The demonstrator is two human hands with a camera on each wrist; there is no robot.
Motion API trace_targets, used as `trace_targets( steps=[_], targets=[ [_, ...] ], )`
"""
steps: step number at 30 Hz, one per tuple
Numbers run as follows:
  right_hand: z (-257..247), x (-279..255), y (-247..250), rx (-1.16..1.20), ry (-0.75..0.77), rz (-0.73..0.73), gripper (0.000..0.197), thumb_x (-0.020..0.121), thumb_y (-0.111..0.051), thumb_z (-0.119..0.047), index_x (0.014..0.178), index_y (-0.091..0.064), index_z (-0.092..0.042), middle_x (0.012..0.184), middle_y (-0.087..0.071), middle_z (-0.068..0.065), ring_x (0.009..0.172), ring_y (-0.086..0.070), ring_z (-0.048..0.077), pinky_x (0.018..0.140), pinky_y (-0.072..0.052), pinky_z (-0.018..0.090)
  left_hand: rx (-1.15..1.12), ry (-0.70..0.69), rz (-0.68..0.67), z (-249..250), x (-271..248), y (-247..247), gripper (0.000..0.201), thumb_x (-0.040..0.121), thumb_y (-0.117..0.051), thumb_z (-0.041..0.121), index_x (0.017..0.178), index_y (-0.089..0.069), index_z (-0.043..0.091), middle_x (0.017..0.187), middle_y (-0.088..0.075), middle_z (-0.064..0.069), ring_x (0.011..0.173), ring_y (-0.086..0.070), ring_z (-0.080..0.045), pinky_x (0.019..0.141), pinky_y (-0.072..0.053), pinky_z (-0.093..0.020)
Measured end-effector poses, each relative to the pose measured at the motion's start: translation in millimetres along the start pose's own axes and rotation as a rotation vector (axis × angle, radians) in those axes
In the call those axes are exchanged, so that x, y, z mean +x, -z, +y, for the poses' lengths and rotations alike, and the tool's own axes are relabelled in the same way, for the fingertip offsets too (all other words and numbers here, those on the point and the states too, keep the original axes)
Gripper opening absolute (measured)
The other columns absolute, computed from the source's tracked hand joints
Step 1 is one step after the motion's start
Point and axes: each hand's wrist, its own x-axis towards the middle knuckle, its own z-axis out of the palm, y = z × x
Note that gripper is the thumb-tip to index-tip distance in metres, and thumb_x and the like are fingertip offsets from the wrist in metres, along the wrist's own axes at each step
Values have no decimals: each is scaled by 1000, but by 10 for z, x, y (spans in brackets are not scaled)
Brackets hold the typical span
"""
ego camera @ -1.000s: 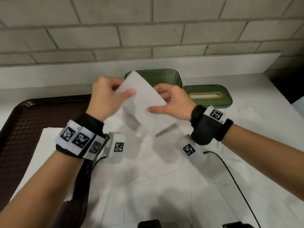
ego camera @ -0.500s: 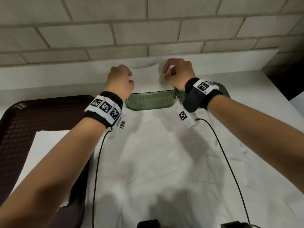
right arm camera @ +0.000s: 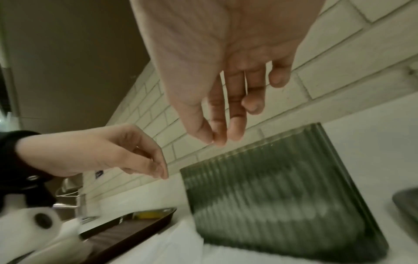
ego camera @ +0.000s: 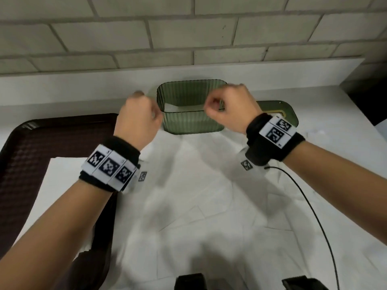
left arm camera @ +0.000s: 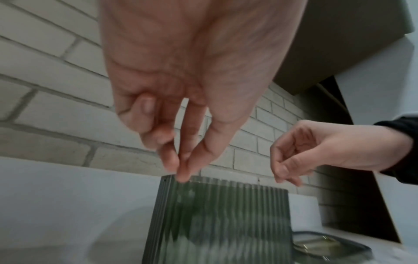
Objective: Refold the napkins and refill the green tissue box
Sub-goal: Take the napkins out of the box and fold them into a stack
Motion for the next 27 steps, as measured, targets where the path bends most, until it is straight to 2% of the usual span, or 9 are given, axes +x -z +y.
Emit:
trace_targets(
  steps=[3,5,8,11,15,19,22,25,27],
  targets=[
    [-101,-230,-106,-47,-47,-237,13,83,-65,-37,81,-70,-25,67,-60,-11,65,-57,9,70,-46,26,102,29,-269,-78,-208,-115,16,86,-56,6,92,-70,10,96,-66,-11,86,-65,-32,76,-55,-40],
    [-91,-309,-253,-83,-28,-430,24,80,-70,-40,100,-70,-26,91,-64,-9,86,-61,14,79,-50,31,128,-39,-500,-88,-280,-205,29,84,-60,5,111,-66,16,113,-60,-7,103,-61,-27,86,-50,-36],
    [-36,-349,-461,-199,76,-630,63,77,-75,-44,132,-54,-24,125,-52,-2,111,-46,21,92,-44,39,235,-150,-705,-48,-343,-305,66,83,-70,13,142,-42,26,130,-43,-7,119,-44,-26,95,-45,-37],
    [-5,-353,-536,-268,98,-653,61,70,-79,-48,123,-55,-28,125,-48,-5,110,-38,21,91,-37,38,354,-176,-722,-14,-356,-384,80,79,-75,18,145,-32,33,130,-34,-9,117,-36,-28,91,-45,-38],
    [-4,-361,-522,-279,139,-586,45,61,-82,-47,90,-54,-26,99,-56,-10,100,-39,18,84,-29,36,358,-183,-682,17,-317,-396,62,69,-82,20,120,-47,25,123,-36,-7,110,-36,-27,88,-44,-38],
    [-4,-357,-526,-284,130,-588,72,58,-83,-49,116,-48,-28,109,-54,-9,104,-39,18,87,-29,37,347,-191,-693,25,-274,-375,59,65,-84,20,102,-39,24,116,-44,0,101,-37,-19,84,-36,-36],
    [-11,-326,-525,-329,113,-649,91,58,-83,-54,136,-43,-28,122,-51,-6,110,-38,19,92,-29,39,328,-190,-696,60,-259,-335,68,66,-84,17,111,-33,25,116,-51,5,97,-35,-17,88,-30,-38],
    [-58,-294,-492,-353,111,-641,84,53,-83,-58,124,-51,-27,99,-56,-7,96,-36,16,80,-23,35,350,-183,-696,64,-250,-315,66,71,-82,21,121,-41,26,114,-53,6,93,-30,-16,87,-24,-37],
    [-63,-294,-467,-366,117,-609,71,54,-81,-60,113,-58,-28,90,-55,-7,91,-37,15,80,-21,34,317,-215,-652,14,-239,-312,53,73,-81,28,118,-53,27,118,-59,6,100,-44,-18,90,-24,-37]
  ],
)
